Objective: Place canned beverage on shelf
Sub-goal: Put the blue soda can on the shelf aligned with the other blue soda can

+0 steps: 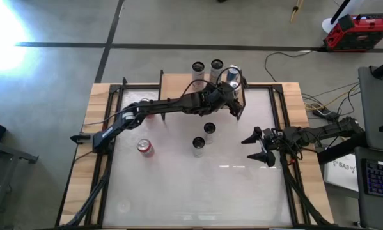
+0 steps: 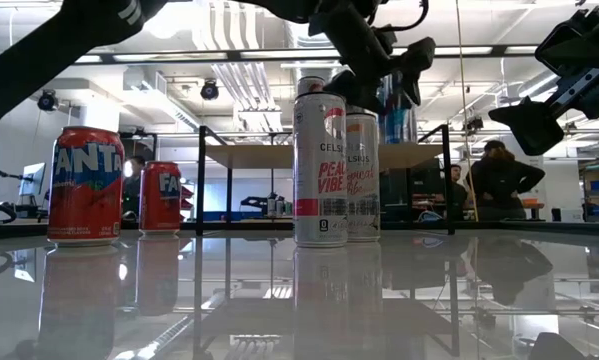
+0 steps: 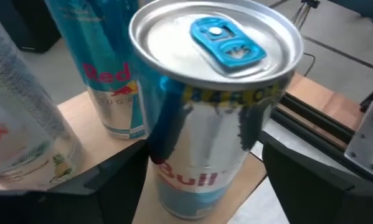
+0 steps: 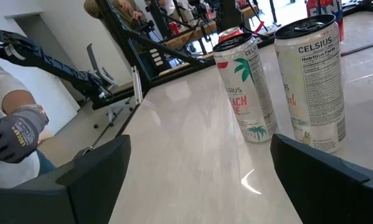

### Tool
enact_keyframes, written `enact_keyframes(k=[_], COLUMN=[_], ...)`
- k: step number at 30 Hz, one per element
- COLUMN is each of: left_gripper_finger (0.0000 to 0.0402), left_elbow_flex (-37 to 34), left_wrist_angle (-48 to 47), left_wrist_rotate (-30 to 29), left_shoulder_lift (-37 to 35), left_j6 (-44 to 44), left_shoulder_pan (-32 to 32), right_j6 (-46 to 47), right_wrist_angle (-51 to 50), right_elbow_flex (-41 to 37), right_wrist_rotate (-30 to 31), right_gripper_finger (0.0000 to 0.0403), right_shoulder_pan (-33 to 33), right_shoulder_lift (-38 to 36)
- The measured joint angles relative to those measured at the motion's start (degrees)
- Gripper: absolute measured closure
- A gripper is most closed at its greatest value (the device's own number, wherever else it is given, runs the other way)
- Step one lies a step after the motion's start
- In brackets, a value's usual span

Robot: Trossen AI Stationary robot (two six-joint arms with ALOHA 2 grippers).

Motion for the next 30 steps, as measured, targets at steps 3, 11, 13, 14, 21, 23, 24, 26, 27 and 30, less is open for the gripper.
enact_keyframes(k=[3,11,13,14,21,23,24,26,27,30], left_gripper_finger=[0.0129,0.0175,0.0172,0.0167,0.0104,0.0086,0.0077,0.0062,0.0055,0.0041], left_elbow_flex=[0.00,0.00,0.00,0.00,0.00,0.00,0.00,0.00,0.00,0.00], left_wrist_angle=[0.37,0.71,0.60,0.52,0.31,0.35,0.35,0.35,0.43,0.89], left_wrist_rotate=[0.34,0.55,0.45,0.32,-1.04,-1.06,-1.06,-0.89,-0.48,1.69], left_shoulder_lift=[0.09,0.17,0.17,0.17,0.22,0.22,0.22,0.22,0.22,0.22], left_j6=[0.01,-0.03,-0.58,-1.01,-2.64,-2.48,-2.19,-1.58,-1.27,0.37], left_shoulder_pan=[0.23,0.42,0.42,0.42,0.40,0.40,0.40,0.40,0.40,0.64], right_j6=[0.00,0.00,0.00,0.00,0.00,0.00,0.00,0.00,-0.01,0.00], right_wrist_angle=[-0.01,0.01,0.02,0.02,0.02,0.00,0.02,-0.01,0.00,0.02], right_elbow_flex=[0.00,0.00,-0.01,0.01,0.01,0.00,0.01,-0.01,-0.02,0.01], right_wrist_rotate=[0.00,-0.01,0.00,0.01,0.01,-0.01,0.01,-0.02,-0.02,-0.02], right_gripper_finger=[0.0033,0.0033,0.0033,0.0033,0.0033,0.0033,0.0033,0.0033,0.0033,0.0033], right_shoulder_pan=[0.00,0.02,0.00,0.00,0.01,0.02,0.02,0.02,0.00,0.01], right_shoulder_lift=[0.00,0.00,0.00,0.00,0.00,0.00,0.00,0.00,0.00,0.00])
